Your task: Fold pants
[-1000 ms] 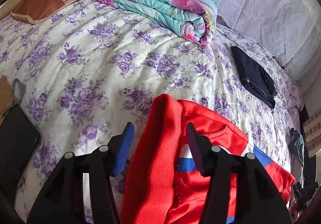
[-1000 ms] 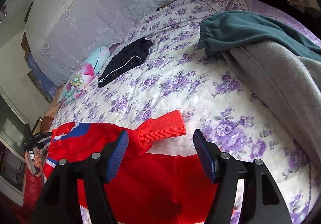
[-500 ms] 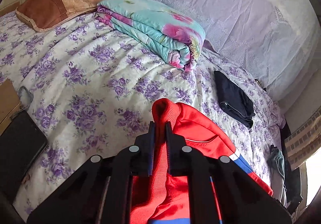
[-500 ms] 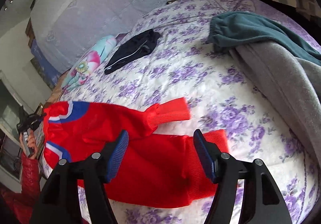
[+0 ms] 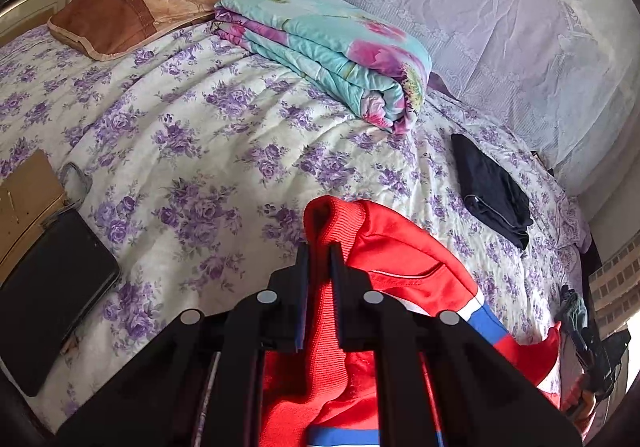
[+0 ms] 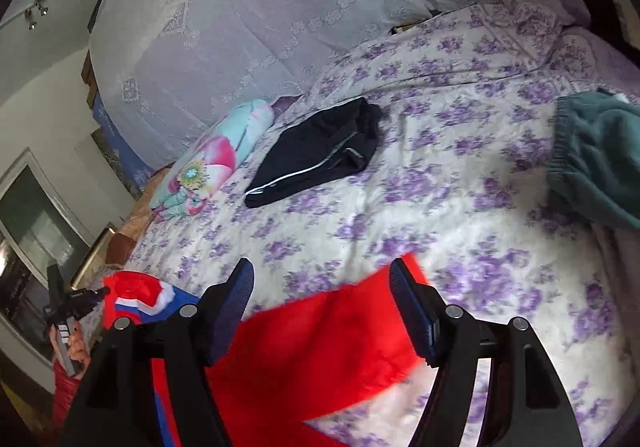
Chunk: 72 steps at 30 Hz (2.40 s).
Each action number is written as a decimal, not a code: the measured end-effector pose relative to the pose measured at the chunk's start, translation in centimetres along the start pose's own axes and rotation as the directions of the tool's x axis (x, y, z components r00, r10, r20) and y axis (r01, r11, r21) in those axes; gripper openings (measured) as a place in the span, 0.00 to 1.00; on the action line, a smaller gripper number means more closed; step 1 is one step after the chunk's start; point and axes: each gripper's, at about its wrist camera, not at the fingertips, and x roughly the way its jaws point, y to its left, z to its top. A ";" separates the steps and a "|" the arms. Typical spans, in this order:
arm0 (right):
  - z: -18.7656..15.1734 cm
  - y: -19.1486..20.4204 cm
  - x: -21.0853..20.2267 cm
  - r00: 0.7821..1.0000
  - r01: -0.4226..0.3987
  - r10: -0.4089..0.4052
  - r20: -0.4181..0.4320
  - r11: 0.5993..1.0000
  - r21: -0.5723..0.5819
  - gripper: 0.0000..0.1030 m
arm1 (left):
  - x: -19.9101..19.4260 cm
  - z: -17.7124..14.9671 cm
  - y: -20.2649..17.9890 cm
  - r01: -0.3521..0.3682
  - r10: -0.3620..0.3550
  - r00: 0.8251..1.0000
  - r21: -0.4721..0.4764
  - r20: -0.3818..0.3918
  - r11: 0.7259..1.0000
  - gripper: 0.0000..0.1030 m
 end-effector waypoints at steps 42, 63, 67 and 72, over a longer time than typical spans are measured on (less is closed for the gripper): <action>-4.2 -9.7 -1.0 0.991 0.118 -0.098 -0.090 0.961 0.250 0.12 | 8.1 4.6 -0.9 0.116 -0.112 0.981 0.019 -0.161 0.993 0.56; 0.5 -9.8 2.2 0.983 0.119 -0.085 -0.160 0.970 0.214 0.39 | 8.3 5.1 -3.4 0.034 -0.030 0.995 0.042 -0.091 0.999 0.11; -0.2 -8.3 4.8 0.979 0.105 -0.073 -0.188 0.981 0.163 0.10 | 8.2 4.9 -3.2 0.019 -0.016 0.997 0.036 -0.081 0.999 0.11; 2.2 -4.6 -3.0 0.997 0.004 -0.010 0.077 0.996 0.086 0.06 | 2.9 5.8 -3.3 0.104 -0.105 0.994 0.034 0.032 0.994 0.10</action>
